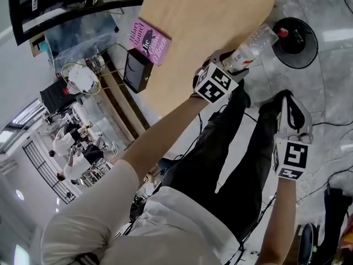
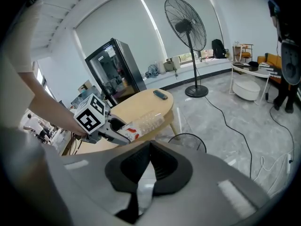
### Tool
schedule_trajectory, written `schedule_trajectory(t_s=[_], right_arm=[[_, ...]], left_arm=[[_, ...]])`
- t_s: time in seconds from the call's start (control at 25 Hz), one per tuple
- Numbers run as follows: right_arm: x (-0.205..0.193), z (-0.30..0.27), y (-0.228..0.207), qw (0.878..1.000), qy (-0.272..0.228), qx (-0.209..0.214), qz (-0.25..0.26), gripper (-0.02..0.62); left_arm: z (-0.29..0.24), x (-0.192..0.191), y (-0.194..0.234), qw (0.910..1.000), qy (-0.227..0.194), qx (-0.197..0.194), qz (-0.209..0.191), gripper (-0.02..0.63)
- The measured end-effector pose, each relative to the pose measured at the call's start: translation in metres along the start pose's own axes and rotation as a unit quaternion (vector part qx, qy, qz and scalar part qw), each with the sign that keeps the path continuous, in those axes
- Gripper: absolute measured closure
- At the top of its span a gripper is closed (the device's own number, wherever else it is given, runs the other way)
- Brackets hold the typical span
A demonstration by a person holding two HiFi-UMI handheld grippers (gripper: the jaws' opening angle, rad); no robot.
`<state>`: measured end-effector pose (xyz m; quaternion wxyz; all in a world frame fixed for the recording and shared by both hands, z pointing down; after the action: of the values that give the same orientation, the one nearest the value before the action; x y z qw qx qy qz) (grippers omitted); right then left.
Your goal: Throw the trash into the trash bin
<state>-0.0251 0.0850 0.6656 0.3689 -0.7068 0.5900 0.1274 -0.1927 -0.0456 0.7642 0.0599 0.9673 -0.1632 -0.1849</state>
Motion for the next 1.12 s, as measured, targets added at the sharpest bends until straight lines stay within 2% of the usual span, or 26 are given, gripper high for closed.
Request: schedule_trajectory(t_s=[0.16, 0.4, 0.68, 0.96, 1.12], right_arm=[[-0.012, 0.008, -0.019, 1.000, 0.001, -0.007, -0.011, 0.584], [-0.029, 0.005, -0.051, 0.999, -0.006, -0.017, -0.027, 0.584], [-0.051, -0.005, -0.077, 0.998, -0.008, -0.027, -0.052, 0.584], [-0.069, -0.017, -0.089, 0.998, -0.008, -0.023, -0.065, 0.584], [-0.076, -0.020, -0.102, 0.997, -0.006, -0.027, -0.071, 0.584]], left_arm=[[-0.022, 0.017, -0.025, 0.9998, 0.010, -0.012, -0.010, 0.311], [-0.073, 0.028, -0.047, 0.9989, 0.036, -0.025, 0.014, 0.311], [-0.139, 0.018, -0.051, 0.9955, 0.087, -0.017, 0.033, 0.307], [-0.189, 0.008, -0.053, 0.9890, 0.147, -0.014, 0.016, 0.303], [-0.208, 0.012, -0.052, 0.9866, 0.162, -0.017, 0.011, 0.298]])
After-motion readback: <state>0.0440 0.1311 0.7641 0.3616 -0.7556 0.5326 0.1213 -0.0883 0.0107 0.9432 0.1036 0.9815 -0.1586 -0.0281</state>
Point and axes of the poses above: the fingertips, and each gripper's own axes: z backward along the fingers, y to its left, x out of its top, the point moved 6 cm from there along z, backward along the fingers
